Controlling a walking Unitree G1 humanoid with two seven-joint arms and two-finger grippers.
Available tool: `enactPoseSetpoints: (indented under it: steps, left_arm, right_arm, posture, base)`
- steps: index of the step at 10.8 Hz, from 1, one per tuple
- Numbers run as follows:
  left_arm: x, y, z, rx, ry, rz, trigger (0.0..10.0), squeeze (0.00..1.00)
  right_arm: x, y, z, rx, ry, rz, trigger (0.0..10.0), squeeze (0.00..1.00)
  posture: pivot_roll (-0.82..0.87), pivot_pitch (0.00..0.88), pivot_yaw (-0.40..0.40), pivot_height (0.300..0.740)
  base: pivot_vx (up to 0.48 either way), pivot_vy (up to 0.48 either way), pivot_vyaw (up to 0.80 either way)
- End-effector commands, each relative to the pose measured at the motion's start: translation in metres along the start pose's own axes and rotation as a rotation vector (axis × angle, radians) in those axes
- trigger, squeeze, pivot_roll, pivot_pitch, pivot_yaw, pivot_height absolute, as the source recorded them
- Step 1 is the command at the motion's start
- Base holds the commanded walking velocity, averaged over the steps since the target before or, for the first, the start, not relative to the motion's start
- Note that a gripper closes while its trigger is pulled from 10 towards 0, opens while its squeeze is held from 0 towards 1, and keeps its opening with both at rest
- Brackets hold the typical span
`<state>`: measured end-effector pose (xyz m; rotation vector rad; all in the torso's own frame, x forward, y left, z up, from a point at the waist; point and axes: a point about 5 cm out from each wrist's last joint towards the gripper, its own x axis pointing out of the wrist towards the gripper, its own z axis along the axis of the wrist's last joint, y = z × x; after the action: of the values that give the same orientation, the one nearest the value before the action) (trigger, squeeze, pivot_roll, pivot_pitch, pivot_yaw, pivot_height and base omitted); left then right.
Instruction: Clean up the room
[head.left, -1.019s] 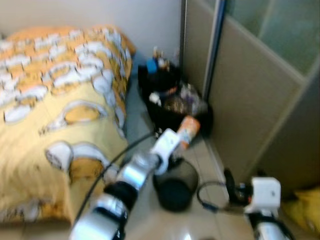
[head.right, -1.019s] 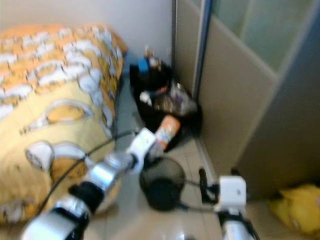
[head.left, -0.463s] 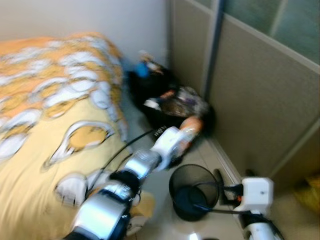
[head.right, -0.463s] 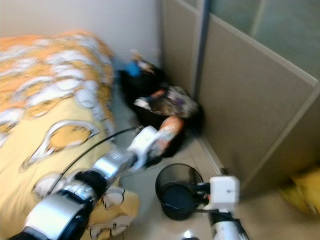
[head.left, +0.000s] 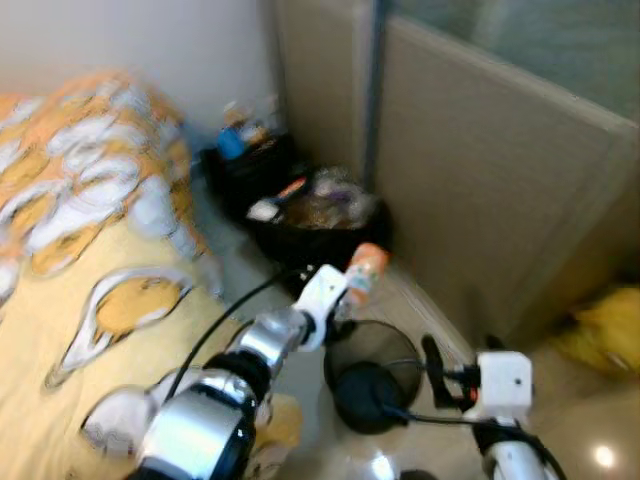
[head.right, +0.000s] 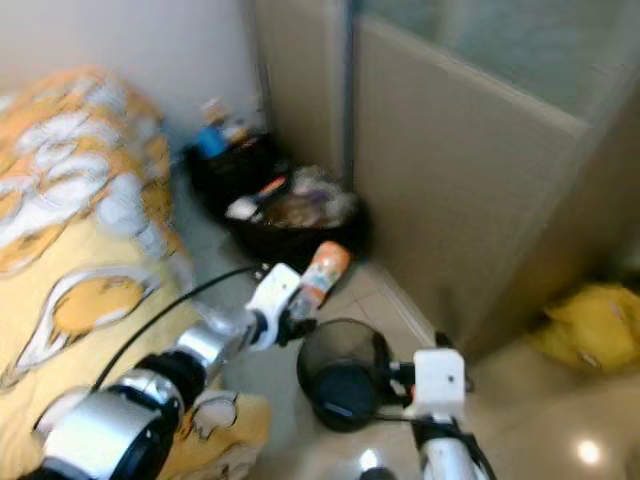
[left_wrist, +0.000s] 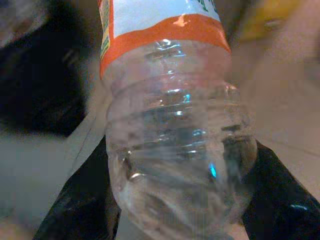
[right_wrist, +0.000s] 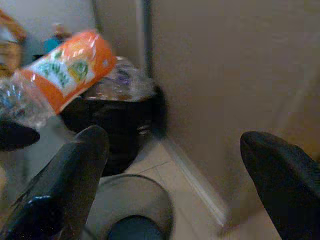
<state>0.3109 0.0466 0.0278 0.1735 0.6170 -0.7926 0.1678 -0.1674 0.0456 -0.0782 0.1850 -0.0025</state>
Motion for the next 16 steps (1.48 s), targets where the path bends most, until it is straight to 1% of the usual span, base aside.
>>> enactPoseSetpoints:
  steps: [1,2,4,5,6,7,8,9,10,11,12,13,14,15,16]
  left_arm:
    - [0.000,-0.004,0.006,-0.013,-0.059,-0.056,10.0,0.00]
    - [0.000,-0.004,0.002,-0.015,-0.046,-0.047,10.0,0.00]
    - [0.001,-0.003,0.003,-0.004,-0.046,-0.008,10.0,0.00]
    - [0.000,0.003,0.003,0.010,-0.042,0.050,10.0,0.00]
    - [-0.002,0.008,0.000,0.005,-0.032,0.085,10.0,0.00]
    - [-0.005,0.013,-0.006,0.018,0.005,0.108,10.0,0.00]
    - [-0.007,0.017,-0.014,0.030,0.076,0.126,10.0,0.00]
    - [-0.008,0.020,-0.012,0.027,0.117,0.148,10.0,0.00]
    - [-0.003,0.016,0.003,0.074,0.096,0.149,10.0,0.00]
    - [0.001,0.010,0.012,0.147,0.088,0.134,10.0,0.00]
    - [0.002,0.009,0.014,0.160,0.088,0.151,10.0,0.00]
    - [0.001,0.012,0.013,0.149,0.112,0.200,10.0,0.00]
    - [0.001,0.012,0.010,0.139,0.125,0.203,10.0,0.00]
    - [0.002,0.010,0.010,0.140,0.127,0.196,10.0,0.00]
    - [0.004,0.008,0.013,0.157,0.118,0.198,10.0,0.83]
  right_arm:
    - [-0.003,0.000,0.001,0.007,0.004,-0.007,10.0,0.00]
    - [-0.006,0.002,-0.001,0.011,0.013,-0.005,10.0,0.00]
    - [-0.006,0.005,-0.001,0.013,0.017,0.000,10.0,0.00]
    - [-0.003,0.005,0.000,0.013,0.015,0.002,10.0,0.00]
    - [-0.003,0.006,-0.001,0.012,0.018,0.006,10.0,0.00]
    - [-0.004,0.009,-0.001,0.015,0.019,0.011,10.0,0.00]
    - [-0.008,0.013,-0.002,0.020,0.026,0.020,10.0,0.00]
    - [-0.017,0.017,-0.006,0.026,0.040,0.040,10.0,0.00]
    - [-0.026,0.019,-0.009,0.028,0.056,0.047,10.0,0.00]
    - [-0.031,0.021,-0.009,0.020,0.058,0.053,10.0,0.00]
    - [-0.034,0.020,-0.008,0.019,0.059,0.047,10.0,0.00]
    - [-0.043,0.019,-0.004,0.028,0.066,0.043,10.0,0.00]
    - [-0.050,0.021,-0.002,0.031,0.072,0.055,10.0,0.00]
    - [-0.052,0.020,-0.002,0.029,0.082,0.056,10.0,0.00]
    - [-0.057,0.019,-0.002,0.024,0.095,0.056,10.0,0.00]
  posture:
    - [-0.27,0.000,0.119,0.740]
    - [-0.27,0.000,0.117,0.740]
    - [-0.28,0.000,0.120,0.740]
    - [-0.28,0.000,0.123,0.740]
    - [-0.28,0.000,0.124,0.740]
    - [-0.28,0.000,0.130,0.740]
    - [-0.29,0.000,0.127,0.740]
    - [-0.29,0.013,0.127,0.740]
    - [-0.30,0.039,0.129,0.740]
    - [-0.32,0.060,0.132,0.740]
    - [-0.33,0.073,0.136,0.740]
    - [-0.36,0.099,0.140,0.740]
    - [-0.37,0.119,0.137,0.740]
    - [-0.38,0.131,0.134,0.740]
    - [-0.38,0.147,0.128,0.740]
  base:
    - [0.000,0.000,-0.77]
    - [0.000,0.000,-0.77]
    - [0.000,0.000,-0.77]
    - [0.000,0.000,-0.77]
    - [0.000,0.000,-0.77]
    - [0.000,0.000,-0.77]
    - [0.000,0.000,-0.77]
    - [0.000,0.000,-0.76]
    - [0.000,0.000,0.00]
    - [0.000,0.000,0.00]
    - [0.000,0.000,0.00]
    - [0.000,0.000,0.00]
    - [0.000,0.000,0.00]
    - [0.000,0.000,0.00]
    - [0.000,0.000,0.00]
